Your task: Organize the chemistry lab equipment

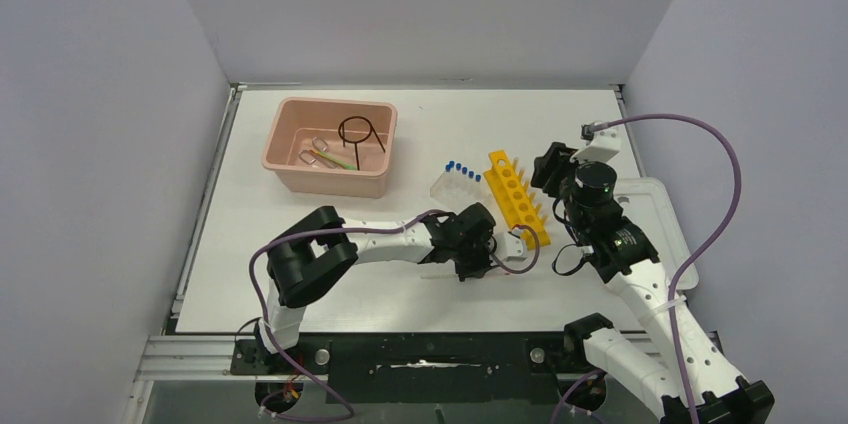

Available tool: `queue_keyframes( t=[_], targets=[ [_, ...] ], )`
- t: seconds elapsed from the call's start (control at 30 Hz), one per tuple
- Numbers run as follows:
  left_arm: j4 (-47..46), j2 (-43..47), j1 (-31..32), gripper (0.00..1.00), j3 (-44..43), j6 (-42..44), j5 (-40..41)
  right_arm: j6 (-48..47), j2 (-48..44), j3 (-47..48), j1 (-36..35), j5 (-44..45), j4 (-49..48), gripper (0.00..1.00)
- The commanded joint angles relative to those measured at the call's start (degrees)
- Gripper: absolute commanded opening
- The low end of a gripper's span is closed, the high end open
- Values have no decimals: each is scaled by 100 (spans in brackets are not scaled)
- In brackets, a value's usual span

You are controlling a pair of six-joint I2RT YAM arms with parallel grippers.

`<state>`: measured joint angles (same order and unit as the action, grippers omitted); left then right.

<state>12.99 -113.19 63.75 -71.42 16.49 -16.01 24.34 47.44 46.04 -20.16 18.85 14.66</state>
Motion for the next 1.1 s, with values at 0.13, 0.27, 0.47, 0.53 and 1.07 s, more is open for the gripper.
queue_keyframes(
  t=[0.13, 0.27, 0.47, 0.53, 1.07],
  targets=[
    [1143, -109, -106, 0, -10, 109, -3, 2, 15, -47, 47, -24, -253, 53],
    [1264, 166, -298, 0, -192, 273, -8, -8, 5, -75, 43, -1, -234, 53],
    [1397, 621, -591, 0, -327, 437, -279, -58, 27, -95, 61, 39, -272, 53],
    [1413, 816, -726, 0, -323, 499, -517, -56, 49, -115, 62, 31, -310, 53],
    [-345, 2307, -2535, 0, -153, -1470, 137, -148, 232, -182, 169, -131, -489, 53]
  ],
)
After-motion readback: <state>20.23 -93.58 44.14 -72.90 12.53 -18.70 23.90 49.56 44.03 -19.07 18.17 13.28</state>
